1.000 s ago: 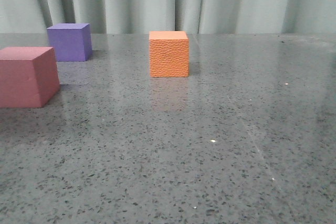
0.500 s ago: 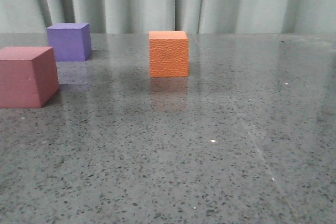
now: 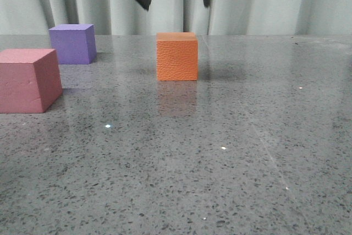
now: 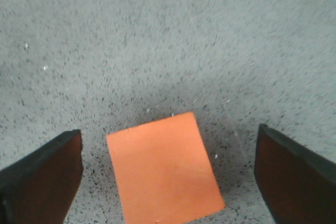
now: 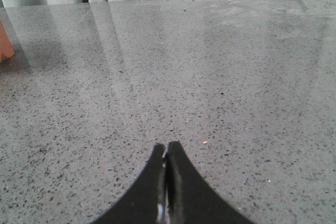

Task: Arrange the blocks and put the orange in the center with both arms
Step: 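Carry the orange cube with the left gripper toward the purple cube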

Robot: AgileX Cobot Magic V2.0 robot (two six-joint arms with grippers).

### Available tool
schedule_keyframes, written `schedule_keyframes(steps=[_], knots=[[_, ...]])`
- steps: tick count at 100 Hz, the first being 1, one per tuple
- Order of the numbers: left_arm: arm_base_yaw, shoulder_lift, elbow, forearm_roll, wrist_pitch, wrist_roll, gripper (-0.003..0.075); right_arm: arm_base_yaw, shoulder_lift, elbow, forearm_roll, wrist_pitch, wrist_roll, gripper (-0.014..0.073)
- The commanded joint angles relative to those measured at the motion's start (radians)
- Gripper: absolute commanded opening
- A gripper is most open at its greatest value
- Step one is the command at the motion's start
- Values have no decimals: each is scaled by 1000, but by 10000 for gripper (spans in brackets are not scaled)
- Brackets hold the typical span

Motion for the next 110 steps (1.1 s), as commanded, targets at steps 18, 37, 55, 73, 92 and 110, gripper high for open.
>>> schedule_keyframes(steps=[18,37,55,73,92,110], knots=[[-5,14,-40,32,-35,-44,618,-4,-24,-15,-8,-87,-2,-67],[-3,48,-40,39,-39,-69,618,-4,-24,-15,-8,-87,-2,-67],[-3,75,-40,27,-28,-69,609,-4,-24,-15,-8,-87,-2,-67],[-2,82,-40,-1,-5,-69,385,-4,-24,-15,-8,-87,-2,-67],[-8,55,-46,10,-3,-60,115,-4,-24,-15,-8,-87,-2,-67],[-4,-22,-46,20,8,-5,98,-4,-24,-15,-8,-87,-2,-67]])
